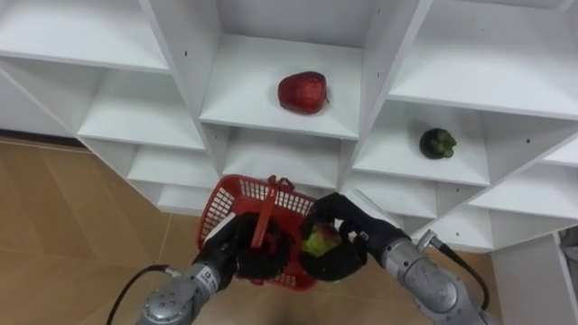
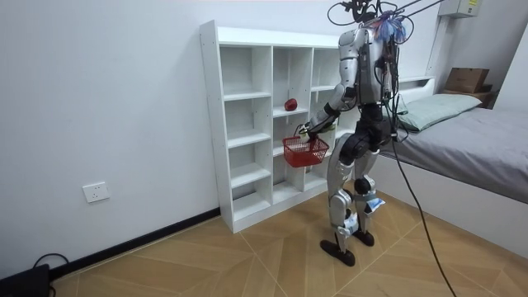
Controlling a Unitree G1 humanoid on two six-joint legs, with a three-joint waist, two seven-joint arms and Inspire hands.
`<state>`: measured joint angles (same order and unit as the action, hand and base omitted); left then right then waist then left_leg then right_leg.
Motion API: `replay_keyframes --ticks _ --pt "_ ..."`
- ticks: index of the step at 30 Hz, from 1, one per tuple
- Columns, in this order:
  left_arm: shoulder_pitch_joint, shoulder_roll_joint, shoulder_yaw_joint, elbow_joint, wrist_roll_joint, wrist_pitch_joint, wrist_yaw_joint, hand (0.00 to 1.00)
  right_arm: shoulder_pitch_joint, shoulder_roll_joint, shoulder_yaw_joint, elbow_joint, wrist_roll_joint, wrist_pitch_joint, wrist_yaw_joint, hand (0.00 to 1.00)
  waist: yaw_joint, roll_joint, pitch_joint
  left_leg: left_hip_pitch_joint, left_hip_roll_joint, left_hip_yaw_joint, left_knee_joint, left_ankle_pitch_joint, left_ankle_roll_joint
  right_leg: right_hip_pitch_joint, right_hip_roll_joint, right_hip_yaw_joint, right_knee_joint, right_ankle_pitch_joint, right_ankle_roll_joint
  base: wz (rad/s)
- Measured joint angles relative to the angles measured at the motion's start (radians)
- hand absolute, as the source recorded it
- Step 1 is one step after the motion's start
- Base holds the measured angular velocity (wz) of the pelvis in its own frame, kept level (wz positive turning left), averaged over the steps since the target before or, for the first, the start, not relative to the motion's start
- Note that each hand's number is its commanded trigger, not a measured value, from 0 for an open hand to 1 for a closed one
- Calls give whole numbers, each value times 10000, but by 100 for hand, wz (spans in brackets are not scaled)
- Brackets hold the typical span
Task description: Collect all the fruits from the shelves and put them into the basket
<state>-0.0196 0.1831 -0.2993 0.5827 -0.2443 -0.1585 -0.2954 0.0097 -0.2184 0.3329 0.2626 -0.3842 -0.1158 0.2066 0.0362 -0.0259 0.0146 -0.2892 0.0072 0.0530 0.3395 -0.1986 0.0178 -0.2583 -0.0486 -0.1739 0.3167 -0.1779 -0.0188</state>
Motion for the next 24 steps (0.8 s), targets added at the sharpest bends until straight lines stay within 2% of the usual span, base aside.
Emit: replay_keyframes --ticks 8,16,24 --pt "247 67 -50 -478 -185 0 -404 100 0 -115 13 0 -18 0 -7 100 -2 82 -11 33 -17 4 -1 16 24 -7 -16 -18 92 -13 1 0" --pt "332 345 -576 -1080 -186 88 -508 100 -7 -215 119 -1 -135 14 -30 100 -10 207 -24 60 -17 -24 -13 30 45 -5 -73 -33 120 -28 15 0" --pt "474 367 -607 -1214 -259 87 -630 100 2 -317 275 -28 -138 18 -78 100 -27 259 -7 240 -29 -4 -126 33 48 144 -61 -60 106 -100 28 0"
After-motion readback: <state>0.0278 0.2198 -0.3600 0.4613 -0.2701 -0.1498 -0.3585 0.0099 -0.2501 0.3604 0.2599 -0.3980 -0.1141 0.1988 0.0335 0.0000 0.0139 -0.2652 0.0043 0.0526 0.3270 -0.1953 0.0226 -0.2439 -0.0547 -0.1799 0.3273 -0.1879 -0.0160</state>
